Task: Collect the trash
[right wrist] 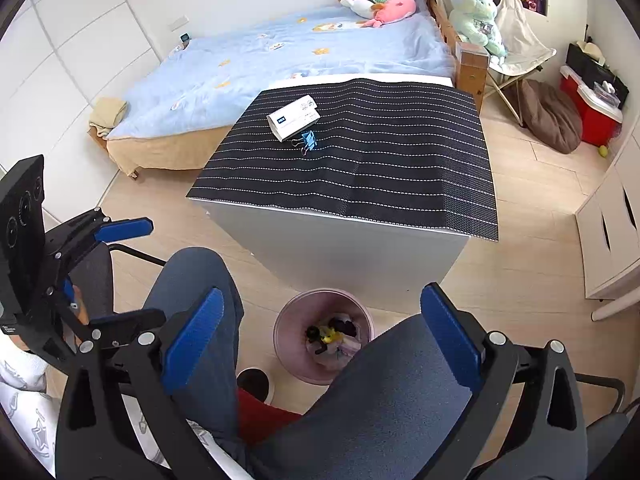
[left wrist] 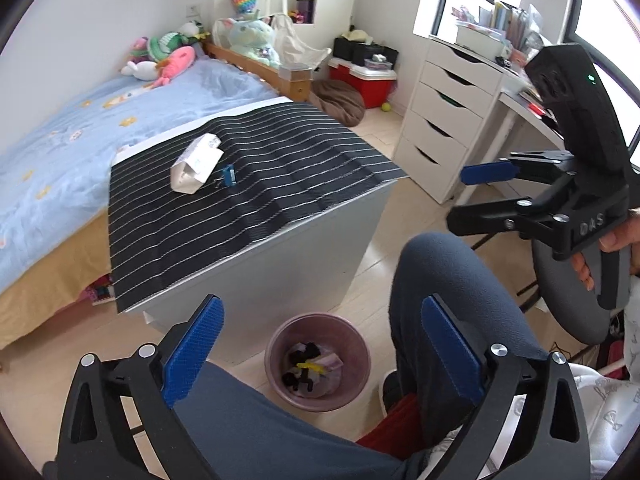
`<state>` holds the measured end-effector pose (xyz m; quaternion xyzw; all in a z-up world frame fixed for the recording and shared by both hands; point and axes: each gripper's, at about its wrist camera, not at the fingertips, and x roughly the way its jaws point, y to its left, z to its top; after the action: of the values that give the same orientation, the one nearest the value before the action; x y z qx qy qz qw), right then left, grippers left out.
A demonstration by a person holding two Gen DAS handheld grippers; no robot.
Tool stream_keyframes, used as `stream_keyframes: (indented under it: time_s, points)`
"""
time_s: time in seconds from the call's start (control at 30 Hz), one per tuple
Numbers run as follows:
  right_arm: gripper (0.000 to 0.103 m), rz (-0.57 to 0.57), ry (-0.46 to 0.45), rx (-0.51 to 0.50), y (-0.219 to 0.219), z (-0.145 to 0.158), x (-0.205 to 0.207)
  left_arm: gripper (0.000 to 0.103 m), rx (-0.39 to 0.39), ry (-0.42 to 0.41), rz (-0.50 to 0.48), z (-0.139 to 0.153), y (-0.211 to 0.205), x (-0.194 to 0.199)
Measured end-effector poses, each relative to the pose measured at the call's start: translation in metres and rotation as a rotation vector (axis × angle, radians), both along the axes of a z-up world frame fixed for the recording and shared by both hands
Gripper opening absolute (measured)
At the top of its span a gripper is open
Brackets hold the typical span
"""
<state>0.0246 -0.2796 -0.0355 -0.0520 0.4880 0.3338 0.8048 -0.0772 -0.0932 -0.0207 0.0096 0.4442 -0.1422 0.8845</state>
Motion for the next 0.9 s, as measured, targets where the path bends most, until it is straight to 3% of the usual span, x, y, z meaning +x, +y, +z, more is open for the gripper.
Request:
stream_keyframes:
  time_s: [0.6, 0.9]
  points:
    - [0.100, 0.021, 0.002, 0.012, 0.012, -0.002, 0.000, 0.095, -0.012, -0.029, 0.100, 0.002, 0.026, 0.007]
    - [0.100, 0.108, -0.067, 0.028, 0.038, 0.011, 0.025, 0.095, -0.011, -0.077, 0.169, 0.010, 0.049, 0.018]
